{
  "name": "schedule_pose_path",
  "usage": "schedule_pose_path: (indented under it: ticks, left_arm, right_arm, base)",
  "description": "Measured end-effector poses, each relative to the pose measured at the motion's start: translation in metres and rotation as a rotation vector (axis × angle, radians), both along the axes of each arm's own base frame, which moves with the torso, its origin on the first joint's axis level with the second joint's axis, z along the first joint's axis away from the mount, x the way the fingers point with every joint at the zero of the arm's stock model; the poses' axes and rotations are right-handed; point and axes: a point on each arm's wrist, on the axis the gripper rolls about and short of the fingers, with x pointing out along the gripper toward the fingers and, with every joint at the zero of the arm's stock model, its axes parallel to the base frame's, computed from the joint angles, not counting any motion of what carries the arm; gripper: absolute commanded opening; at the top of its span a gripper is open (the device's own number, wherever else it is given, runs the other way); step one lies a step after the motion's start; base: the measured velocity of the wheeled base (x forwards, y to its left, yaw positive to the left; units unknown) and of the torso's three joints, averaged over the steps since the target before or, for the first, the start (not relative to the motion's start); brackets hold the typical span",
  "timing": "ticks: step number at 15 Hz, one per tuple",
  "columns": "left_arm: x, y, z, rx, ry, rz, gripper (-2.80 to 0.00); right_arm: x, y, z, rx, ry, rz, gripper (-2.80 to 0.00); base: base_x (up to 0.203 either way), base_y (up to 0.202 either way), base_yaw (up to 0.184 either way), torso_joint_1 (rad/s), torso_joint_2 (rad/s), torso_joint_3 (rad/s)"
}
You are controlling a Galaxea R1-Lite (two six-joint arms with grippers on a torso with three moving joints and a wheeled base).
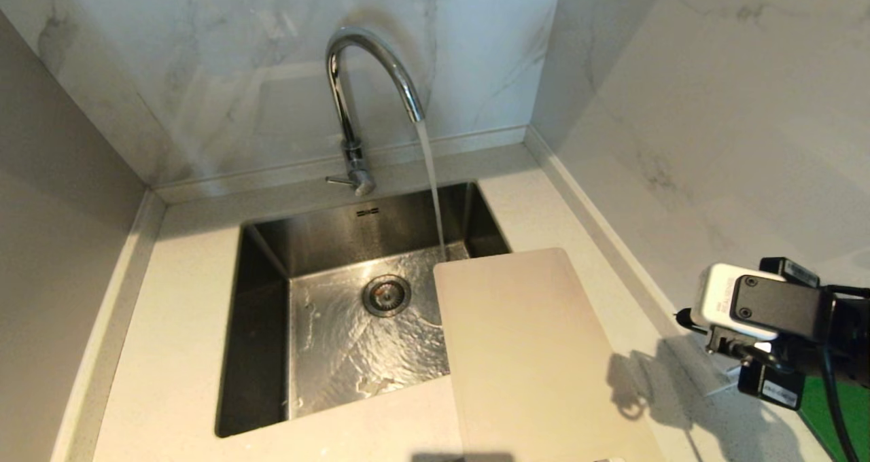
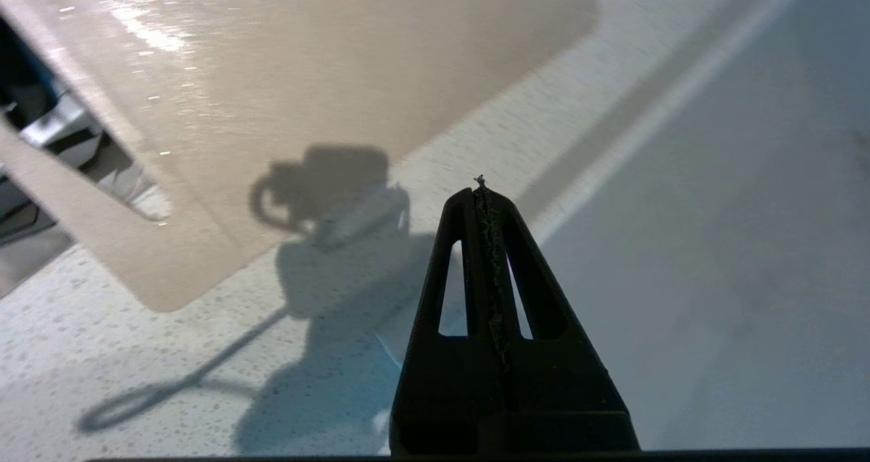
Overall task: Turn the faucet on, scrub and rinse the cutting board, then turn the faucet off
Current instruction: Pick up the cutting board
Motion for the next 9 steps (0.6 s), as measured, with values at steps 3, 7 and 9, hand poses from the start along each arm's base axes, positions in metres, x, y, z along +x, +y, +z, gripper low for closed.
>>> schedule_pose_path:
  ticks: [3, 7, 9]
  left_arm:
    - [0.000, 0.000, 0.000, 0.000, 0.000, 0.000, -2.80]
    - [0.000, 0.000, 0.000, 0.000, 0.000, 0.000, -2.80]
    - [0.000, 0.000, 0.000, 0.000, 0.000, 0.000, -2.80]
  right_arm:
    - [0.003, 0.018, -0.016, -0.092, 0.061, 0.081, -2.80]
    - [0.003, 0.030, -0.037, -0.196, 0.123, 0.171, -2.80]
    - [0.004, 0.032, -0.044, -0.263, 0.127, 0.227, 0.00]
  base:
    - [0.000, 0.000, 0.000, 0.000, 0.00, 0.000]
    - [0.000, 0.000, 0.000, 0.000, 0.00, 0.000]
    - [0.000, 0.000, 0.000, 0.000, 0.00, 0.000]
